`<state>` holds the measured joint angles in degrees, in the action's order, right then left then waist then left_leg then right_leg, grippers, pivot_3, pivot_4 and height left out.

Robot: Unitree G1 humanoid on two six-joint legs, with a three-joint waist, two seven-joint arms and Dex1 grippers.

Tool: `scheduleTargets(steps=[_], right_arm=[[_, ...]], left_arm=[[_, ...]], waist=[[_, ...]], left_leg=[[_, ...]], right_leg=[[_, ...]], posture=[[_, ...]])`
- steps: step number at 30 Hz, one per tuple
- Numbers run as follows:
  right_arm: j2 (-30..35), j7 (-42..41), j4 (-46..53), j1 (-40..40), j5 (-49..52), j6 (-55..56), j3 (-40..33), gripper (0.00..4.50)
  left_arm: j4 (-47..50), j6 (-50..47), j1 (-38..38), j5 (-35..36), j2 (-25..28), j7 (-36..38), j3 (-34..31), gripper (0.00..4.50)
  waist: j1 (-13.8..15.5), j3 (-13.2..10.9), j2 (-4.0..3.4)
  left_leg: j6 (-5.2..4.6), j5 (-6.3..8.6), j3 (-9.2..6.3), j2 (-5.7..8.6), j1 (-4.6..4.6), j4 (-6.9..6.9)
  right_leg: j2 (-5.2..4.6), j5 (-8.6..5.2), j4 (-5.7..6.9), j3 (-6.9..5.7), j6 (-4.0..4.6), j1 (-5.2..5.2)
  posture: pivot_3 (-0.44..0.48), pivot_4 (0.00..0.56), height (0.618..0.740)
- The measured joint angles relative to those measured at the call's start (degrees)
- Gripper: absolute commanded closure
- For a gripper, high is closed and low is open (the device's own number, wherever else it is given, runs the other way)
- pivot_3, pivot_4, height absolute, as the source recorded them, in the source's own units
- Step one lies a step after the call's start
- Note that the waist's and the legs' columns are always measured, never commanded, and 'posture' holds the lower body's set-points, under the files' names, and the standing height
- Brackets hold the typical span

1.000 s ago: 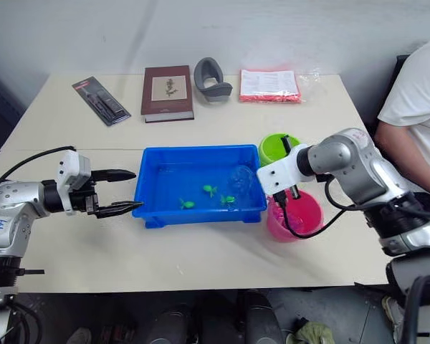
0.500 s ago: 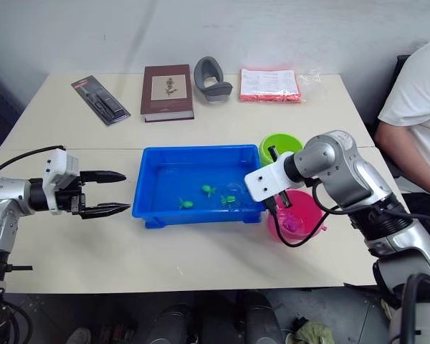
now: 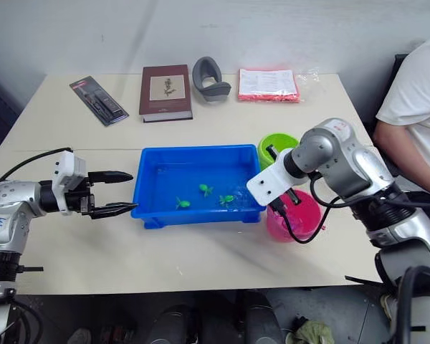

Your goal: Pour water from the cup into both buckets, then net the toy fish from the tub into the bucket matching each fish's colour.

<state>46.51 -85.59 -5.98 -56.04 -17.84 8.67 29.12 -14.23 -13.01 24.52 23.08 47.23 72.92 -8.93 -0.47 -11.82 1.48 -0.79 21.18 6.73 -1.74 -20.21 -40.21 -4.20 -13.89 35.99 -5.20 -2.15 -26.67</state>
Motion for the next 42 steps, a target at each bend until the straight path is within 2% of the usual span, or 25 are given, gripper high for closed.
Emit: scheduleTargets(steps=[11, 24, 42], right_arm=[[-4.74, -2.68, -3.72, -1.76, 1.03, -11.49, 0.0, 4.5], [-8.86, -1.96, -4.63, 0.31, 4.59, -24.35, -0.39, 4.5], [-11.51, 1.34, -2.63, 2.78, 10.14, -33.21, -2.35, 4.5]], left_arm=[[1.26, 0.0, -0.29, 0.04, -0.04, -1.07, -0.01, 0.04], [1.82, 0.0, -0.3, 0.06, -0.02, -1.75, -0.04, 0.04], [1.86, 0.01, -0.31, 0.06, 0.02, -2.24, -0.11, 0.04]], waist=[[-0.02, 0.0, 0.0], [-1.08, 0.0, 0.0], [-1.15, 0.0, 0.0]], left_leg=[[0.01, 0.0, -0.02, -0.01, 0.0, 0.0], [0.01, 0.0, -0.05, -0.01, 0.0, 0.0], [0.02, 0.0, -0.05, 0.0, 0.0, 0.01]], right_leg=[[-0.01, 0.0, 0.03, 0.0, 0.01, 0.0], [-0.01, 0.0, 0.03, 0.0, 0.01, 0.0], [-0.01, 0.0, 0.03, 0.0, 0.01, 0.0]], posture=[[0.0, 0.15, 0.74], [0.0, 0.15, 0.74], [0.0, 0.15, 0.74]])
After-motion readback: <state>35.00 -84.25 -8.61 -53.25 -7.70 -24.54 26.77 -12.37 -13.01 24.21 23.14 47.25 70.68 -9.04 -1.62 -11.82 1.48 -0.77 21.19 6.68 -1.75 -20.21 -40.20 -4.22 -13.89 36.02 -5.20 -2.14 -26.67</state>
